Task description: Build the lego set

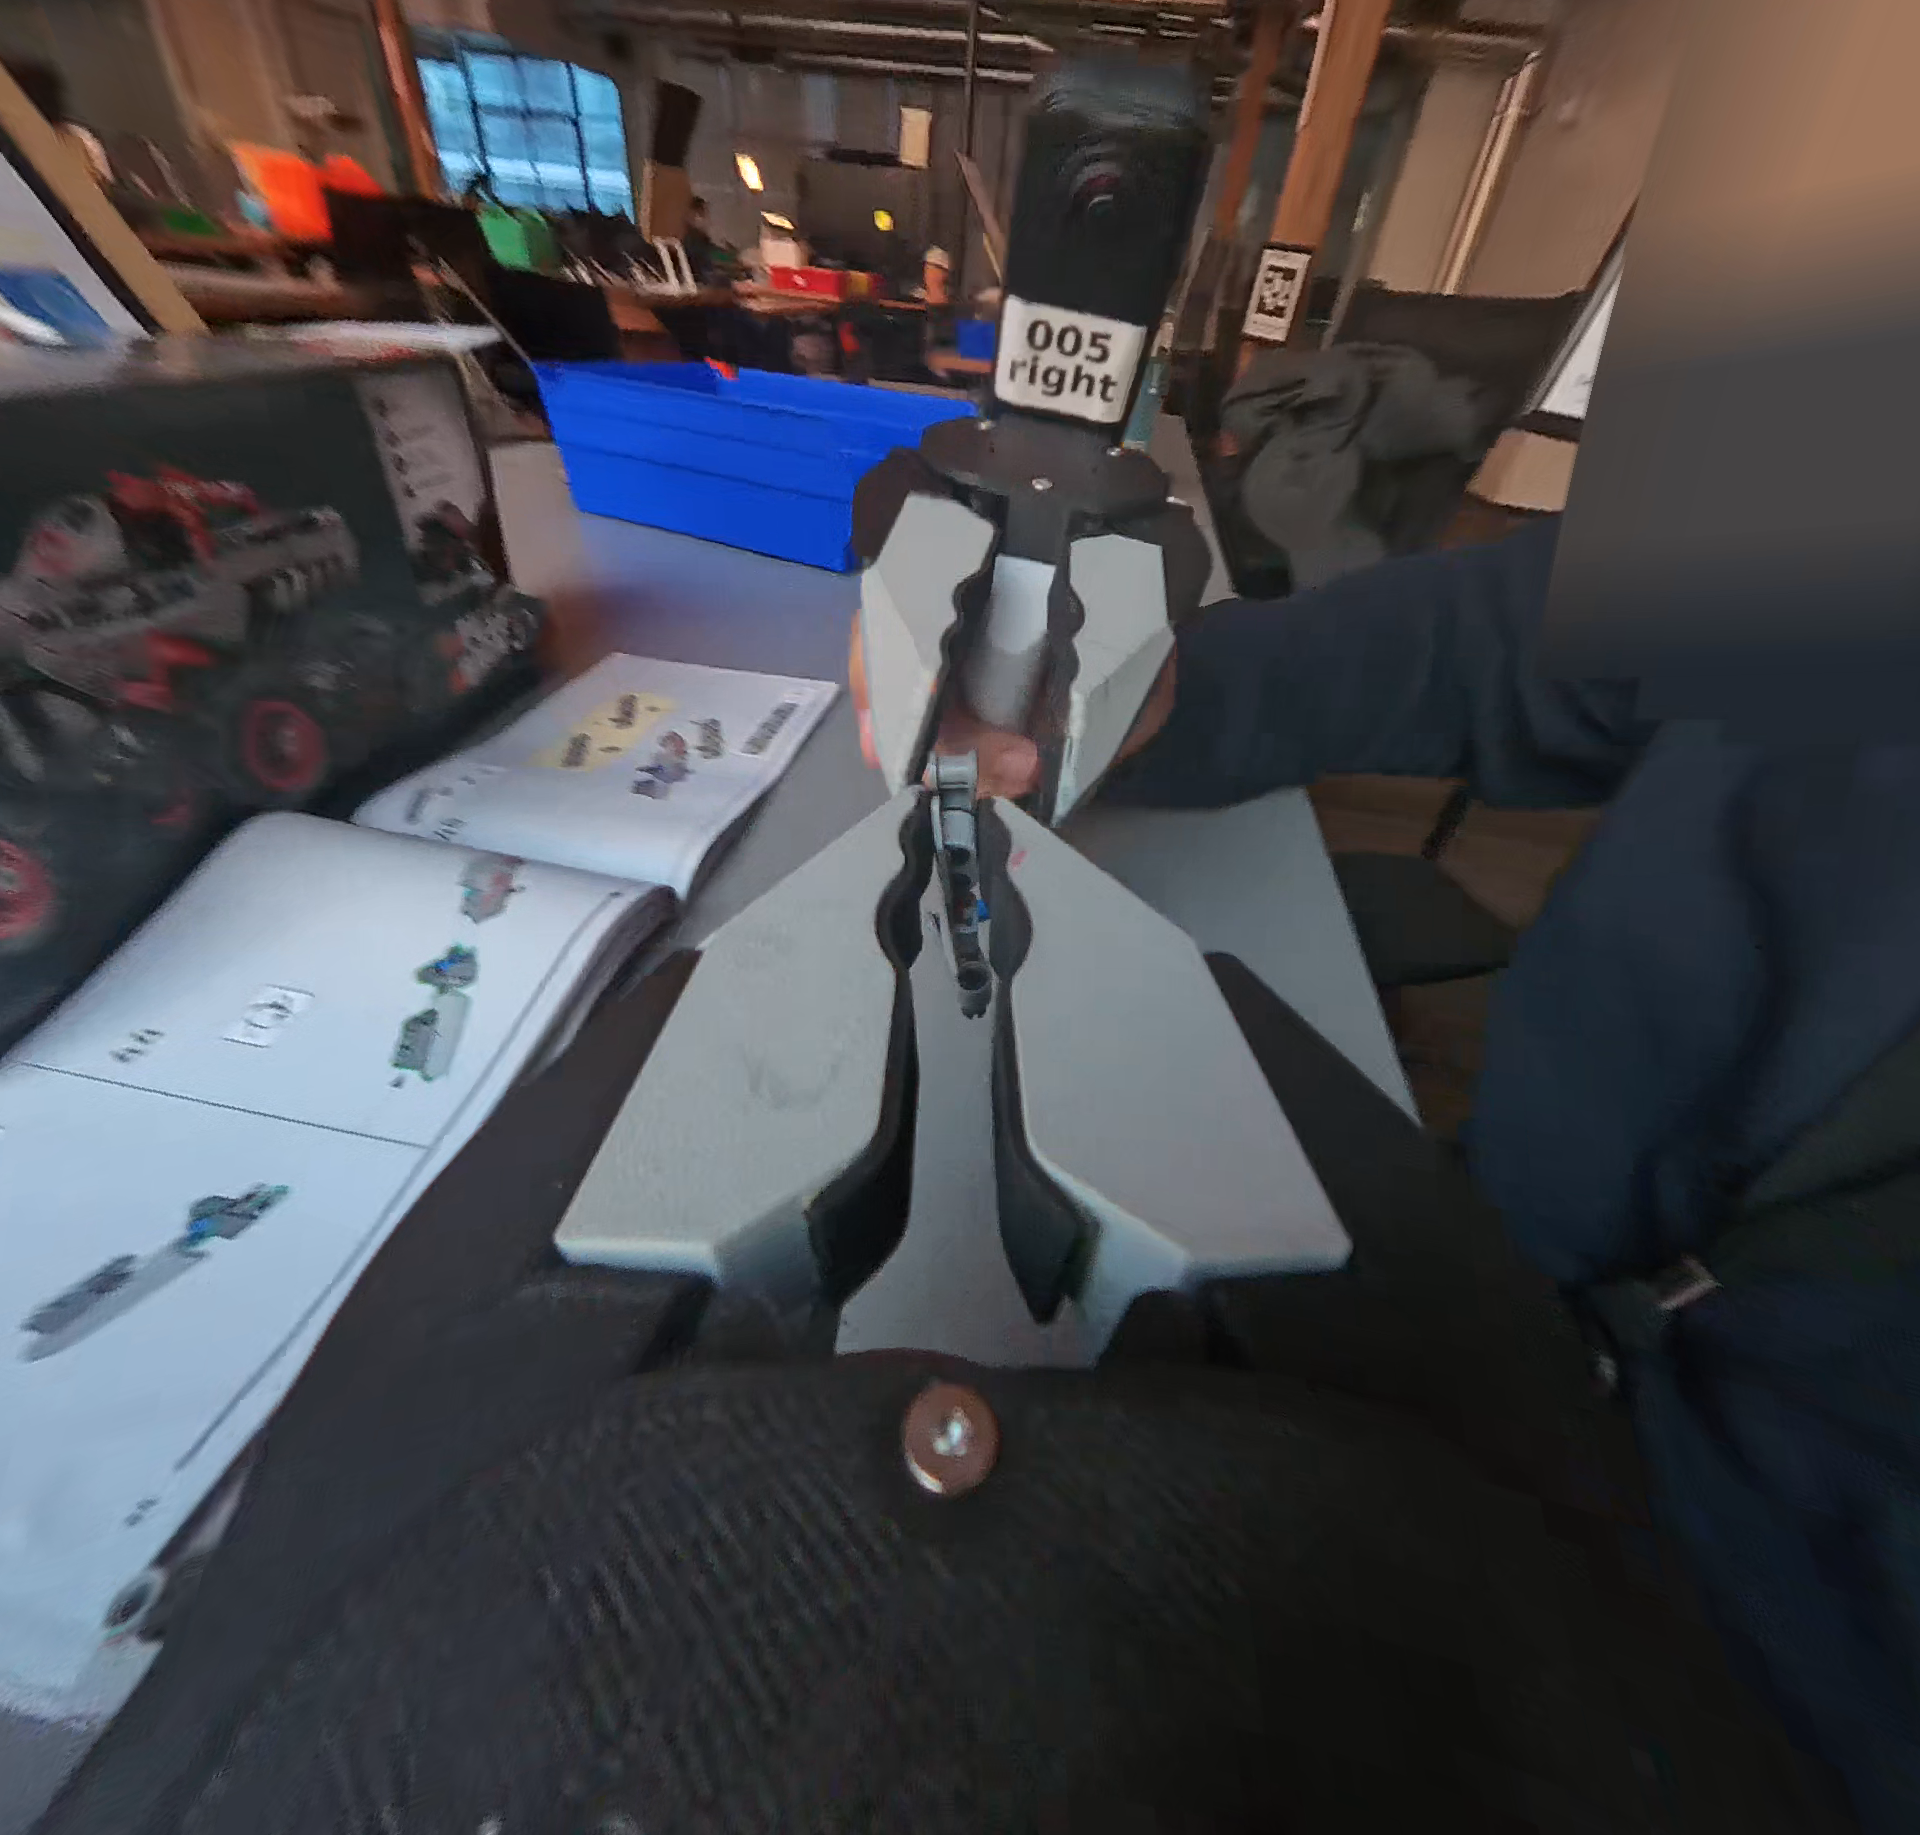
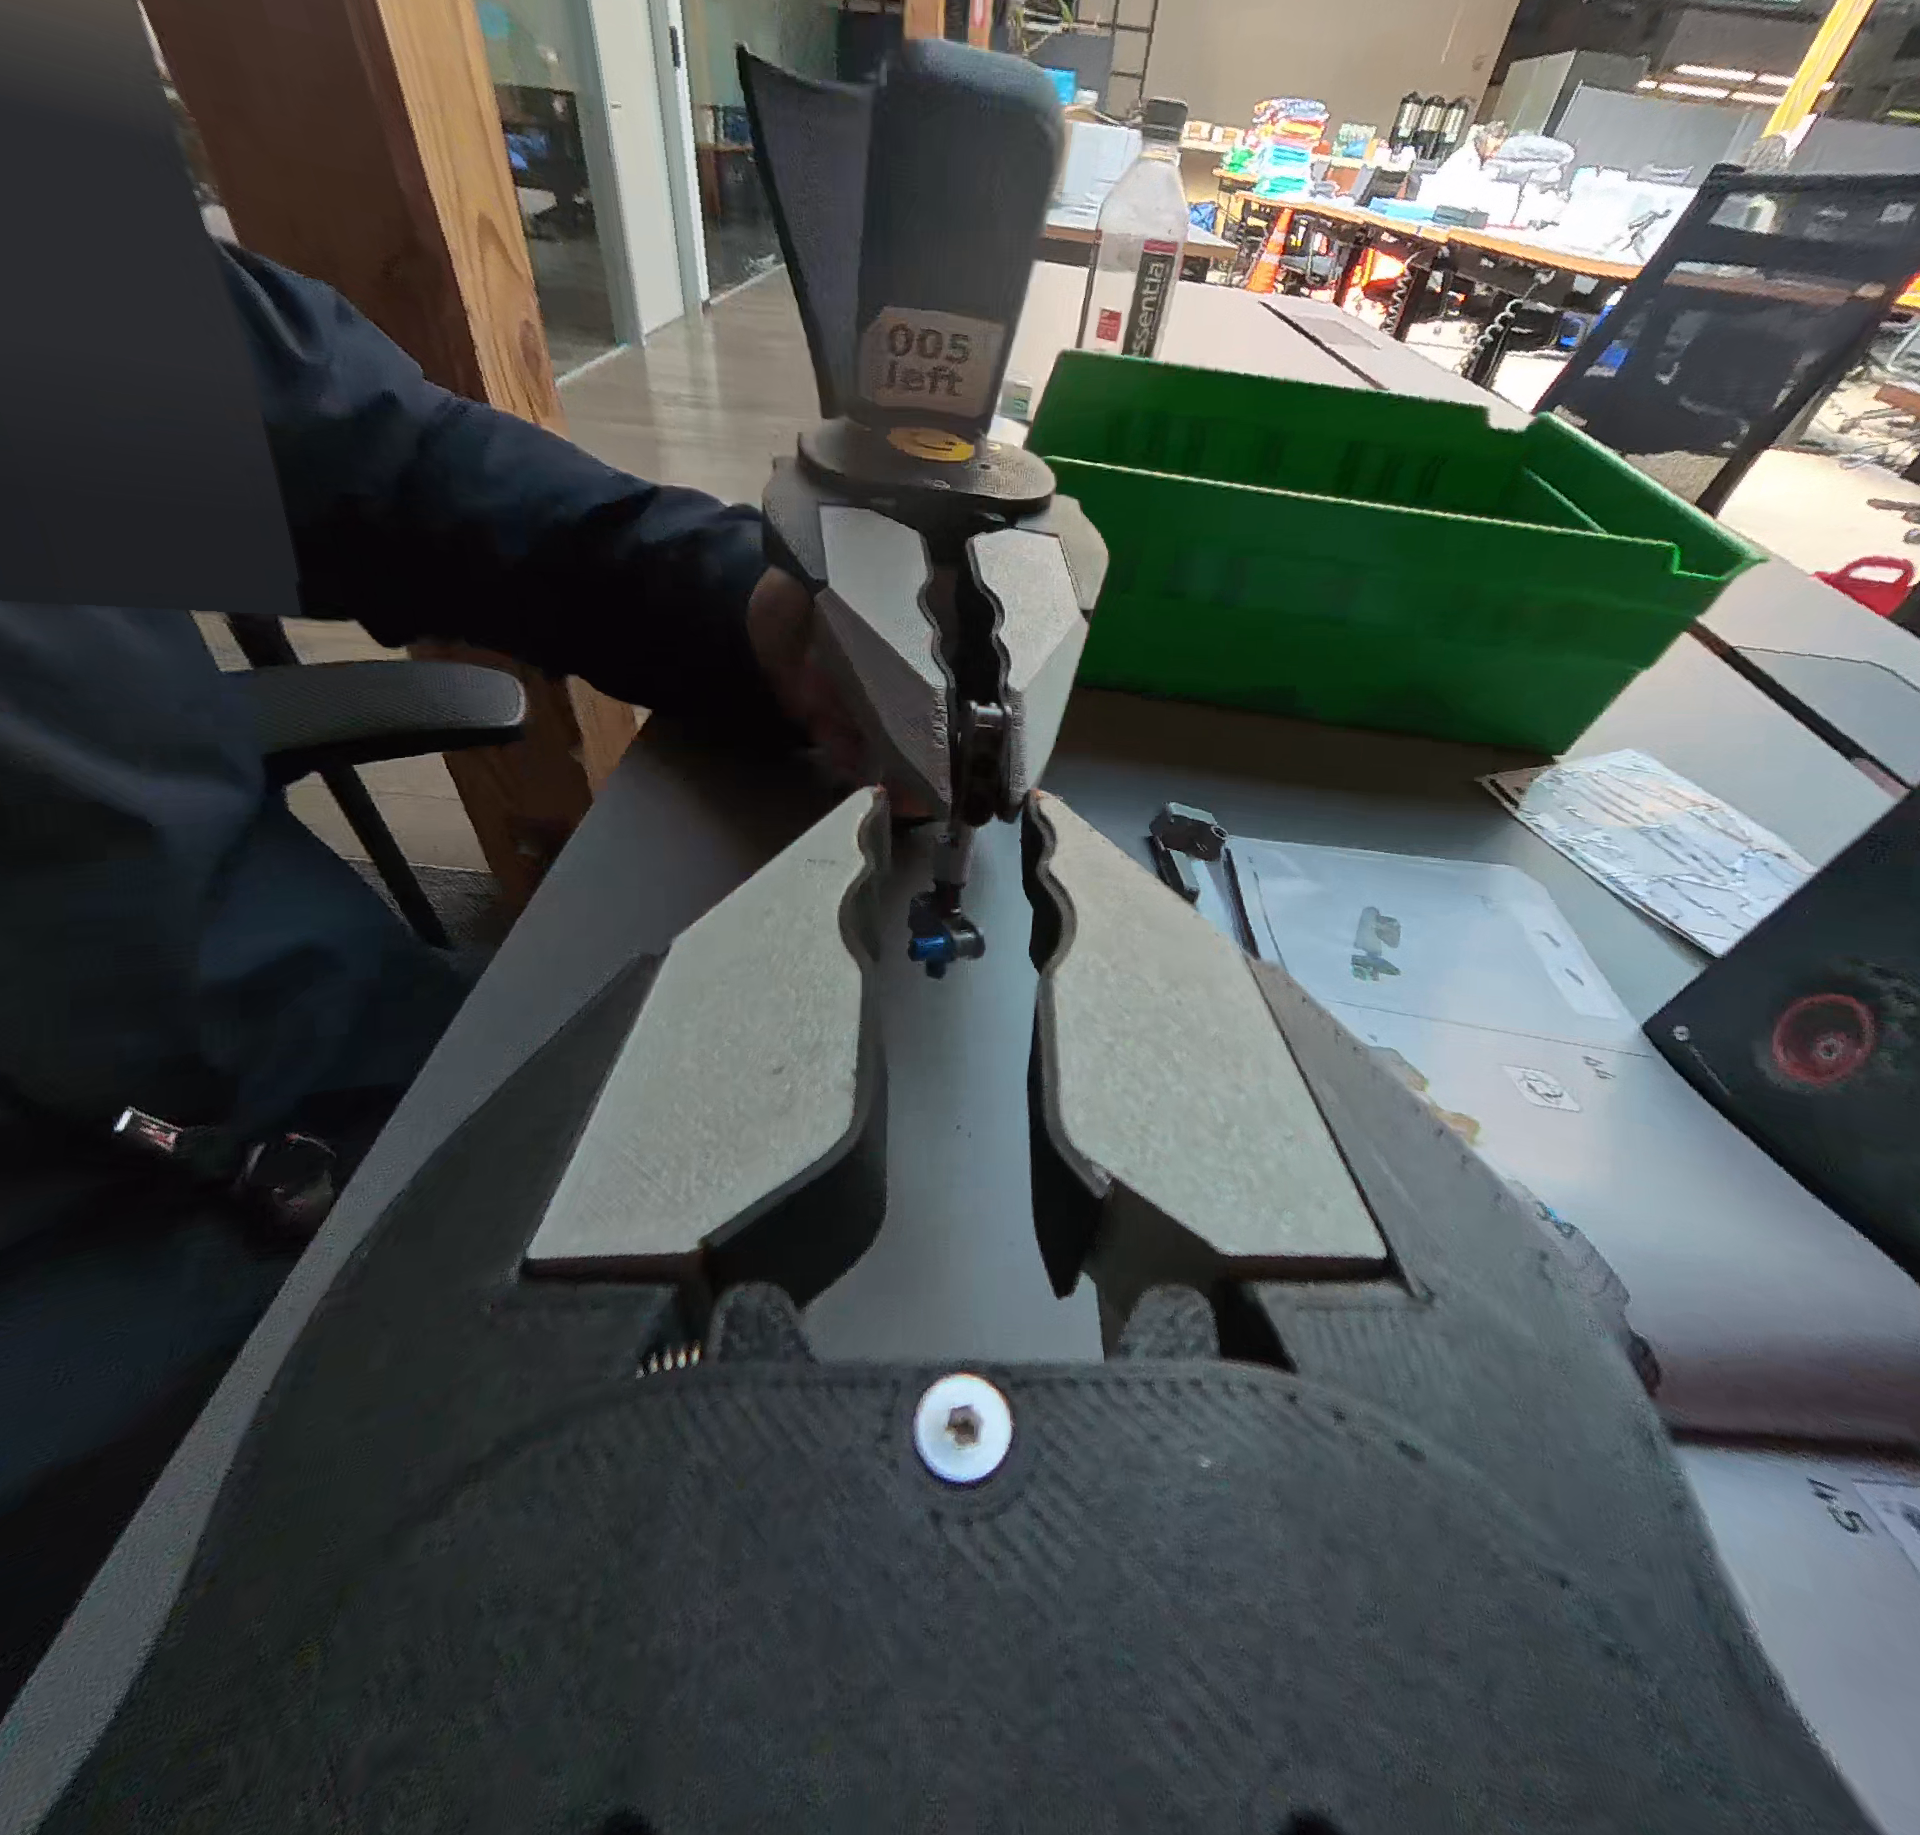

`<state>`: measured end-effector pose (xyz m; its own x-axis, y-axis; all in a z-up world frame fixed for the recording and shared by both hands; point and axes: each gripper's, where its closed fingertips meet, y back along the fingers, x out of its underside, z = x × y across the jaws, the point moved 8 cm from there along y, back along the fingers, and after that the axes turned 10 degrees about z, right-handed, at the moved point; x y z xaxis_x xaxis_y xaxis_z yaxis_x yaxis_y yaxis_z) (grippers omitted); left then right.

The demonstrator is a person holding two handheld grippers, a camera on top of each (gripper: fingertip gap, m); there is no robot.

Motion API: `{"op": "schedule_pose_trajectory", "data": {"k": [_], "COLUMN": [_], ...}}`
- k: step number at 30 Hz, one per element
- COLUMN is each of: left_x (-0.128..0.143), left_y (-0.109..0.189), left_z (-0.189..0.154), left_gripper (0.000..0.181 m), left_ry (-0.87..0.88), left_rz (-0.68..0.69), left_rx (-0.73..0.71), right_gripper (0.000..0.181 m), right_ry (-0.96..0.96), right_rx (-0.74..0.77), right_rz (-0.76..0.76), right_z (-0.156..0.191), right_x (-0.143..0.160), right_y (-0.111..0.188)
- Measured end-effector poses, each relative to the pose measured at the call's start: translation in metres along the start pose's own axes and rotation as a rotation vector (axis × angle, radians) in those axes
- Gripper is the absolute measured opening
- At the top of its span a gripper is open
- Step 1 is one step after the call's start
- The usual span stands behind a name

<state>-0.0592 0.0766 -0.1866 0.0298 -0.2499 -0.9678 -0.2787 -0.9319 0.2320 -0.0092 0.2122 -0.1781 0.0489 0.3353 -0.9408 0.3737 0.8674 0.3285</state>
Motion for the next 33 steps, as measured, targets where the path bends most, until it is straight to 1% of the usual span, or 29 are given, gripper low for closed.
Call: {"op": "schedule_pose_trajectory", "data": {"k": [2, 3, 5, 7, 10, 12, 13, 14, 15, 17, 19, 21, 23, 26, 28, 29, 31, 33], "left_x": [0.002, 0.003, 0.003, -0.001, -0.009, -0.007, -0.004, 0.001, 0.004, 0.007, 0.007, 0.008, 0.009, 0.008, 0.006, 0.007, 0.008, 0.009], "left_y": [-0.001, -0.002, -0.002, -0.003, -0.004, -0.007, -0.010, -0.013, -0.017, -0.023, -0.027, -0.029, -0.031, -0.031, -0.030, -0.031, -0.030, -0.029], "left_z": [0.005, 0.007, 0.011, 0.014, 0.017, 0.018, 0.020, 0.021, 0.020, 0.016, 0.015, 0.016, 0.013, 0.007, 0.006, 0.007, 0.007, 0.008], "left_gripper": [0.005, 0.005, 0.005, 0.005, 0.005, 0.005, 0.005, 0.005, 0.005, 0.005, 0.005, 0.005, 0.005, 0.005, 0.008, 0.011, 0.016, 0.016], "left_ry": [0.075, 0.084, 0.029, -0.091, -0.370, -0.601, -0.697, -0.773, -0.816, -0.805, -0.735, -0.687, -0.678, -0.710, -0.688, -0.672, -0.666, -0.668], "left_rz": [0.065, 0.105, 0.154, 0.181, 0.170, 0.170, 0.181, 0.214, 0.264, 0.263, 0.262, 0.268, 0.276, 0.244, 0.245, 0.254, 0.248, 0.253], "left_rx": [0.071, 0.101, 0.063, -0.005, -0.205, -0.399, -0.517, -0.600, -0.635, -0.641, -0.625, -0.603, -0.573, -0.573, -0.570, -0.571, -0.568, -0.565], "right_gripper": [0.011, 0.010, 0.009, 0.011, 0.014, 0.015, 0.019, 0.025, 0.029, 0.037, 0.040, 0.034, 0.032, 0.022, 0.020, 0.019, 0.008, 0.003], "right_ry": [0.027, 0.024, -0.008, -0.047, -0.086, -0.144, -0.186, -0.230, -0.272, -0.332, -0.371, -0.412, -0.461, -0.548, -0.617, -0.650, -0.674, -0.668], "right_rx": [0.024, 0.032, 0.034, 0.021, 0.028, 0.050, 0.052, 0.057, 0.066, 0.079, 0.067, 0.021, -0.015, -0.106, -0.195, -0.214, -0.211, -0.192], "right_rz": [0.006, 0.006, 0.008, 0.017, 0.032, 0.022, 0.007, -0.011, -0.026, -0.037, -0.030, -0.004, -0.011, -0.077, -0.112, -0.112, -0.115, -0.117], "right_z": [0.000, -0.002, -0.005, -0.008, -0.010, -0.014, -0.018, -0.022, -0.026, -0.032, -0.035, -0.036, -0.038, -0.040, -0.042, -0.043, -0.045, -0.047], "right_x": [0.000, 0.001, 0.002, 0.004, 0.009, 0.010, 0.010, 0.010, 0.010, 0.014, 0.018, 0.021, 0.024, 0.025, 0.027, 0.030, 0.032, 0.033], "right_y": [0.004, 0.006, 0.010, 0.011, 0.011, 0.010, 0.009, 0.008, 0.007, 0.006, 0.004, -0.001, -0.007, -0.007, -0.006, -0.006, -0.003, 0.001]}}
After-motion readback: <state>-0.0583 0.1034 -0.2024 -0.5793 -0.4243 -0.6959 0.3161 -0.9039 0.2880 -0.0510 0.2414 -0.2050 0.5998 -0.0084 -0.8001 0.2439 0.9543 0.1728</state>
